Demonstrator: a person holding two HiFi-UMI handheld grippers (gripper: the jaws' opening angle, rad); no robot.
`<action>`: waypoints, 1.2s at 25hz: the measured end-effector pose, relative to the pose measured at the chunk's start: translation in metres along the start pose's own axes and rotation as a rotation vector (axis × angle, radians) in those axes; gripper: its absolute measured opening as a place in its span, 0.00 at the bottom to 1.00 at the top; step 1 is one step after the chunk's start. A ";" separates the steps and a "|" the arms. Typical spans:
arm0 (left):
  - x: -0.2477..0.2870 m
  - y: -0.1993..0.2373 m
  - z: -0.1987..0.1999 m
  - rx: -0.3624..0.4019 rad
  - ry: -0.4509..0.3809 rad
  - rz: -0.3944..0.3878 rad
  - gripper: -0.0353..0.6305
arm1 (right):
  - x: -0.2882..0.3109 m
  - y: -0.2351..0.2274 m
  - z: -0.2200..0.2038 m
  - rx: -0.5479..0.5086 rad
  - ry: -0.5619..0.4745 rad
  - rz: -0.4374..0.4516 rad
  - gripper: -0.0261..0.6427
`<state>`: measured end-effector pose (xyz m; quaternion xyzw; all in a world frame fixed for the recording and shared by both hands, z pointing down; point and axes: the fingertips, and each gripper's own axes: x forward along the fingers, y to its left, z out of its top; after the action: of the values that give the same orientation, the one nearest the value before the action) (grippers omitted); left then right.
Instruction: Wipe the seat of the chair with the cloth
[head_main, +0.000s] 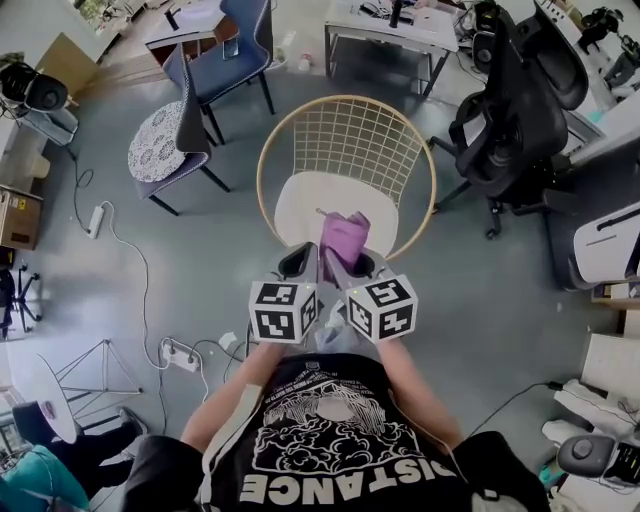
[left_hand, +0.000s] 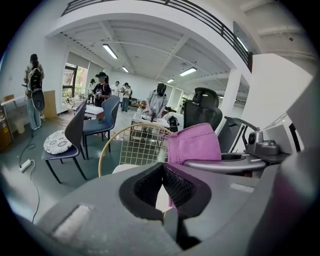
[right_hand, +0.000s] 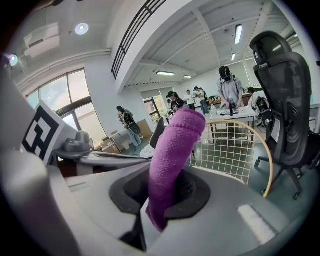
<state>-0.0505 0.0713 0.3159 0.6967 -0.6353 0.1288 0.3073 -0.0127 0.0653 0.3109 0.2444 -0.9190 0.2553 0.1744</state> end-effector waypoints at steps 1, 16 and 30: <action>0.005 0.000 0.003 0.003 0.000 0.007 0.05 | 0.002 -0.006 0.003 0.005 -0.003 0.002 0.13; 0.057 0.018 0.029 -0.016 0.013 -0.006 0.05 | 0.043 -0.048 0.023 0.030 0.020 -0.009 0.13; 0.129 0.127 0.044 -0.026 0.149 -0.092 0.05 | 0.176 -0.072 0.024 0.139 0.126 -0.084 0.13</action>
<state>-0.1612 -0.0597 0.3887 0.7094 -0.5797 0.1579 0.3686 -0.1230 -0.0655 0.3973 0.2775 -0.8753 0.3260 0.2248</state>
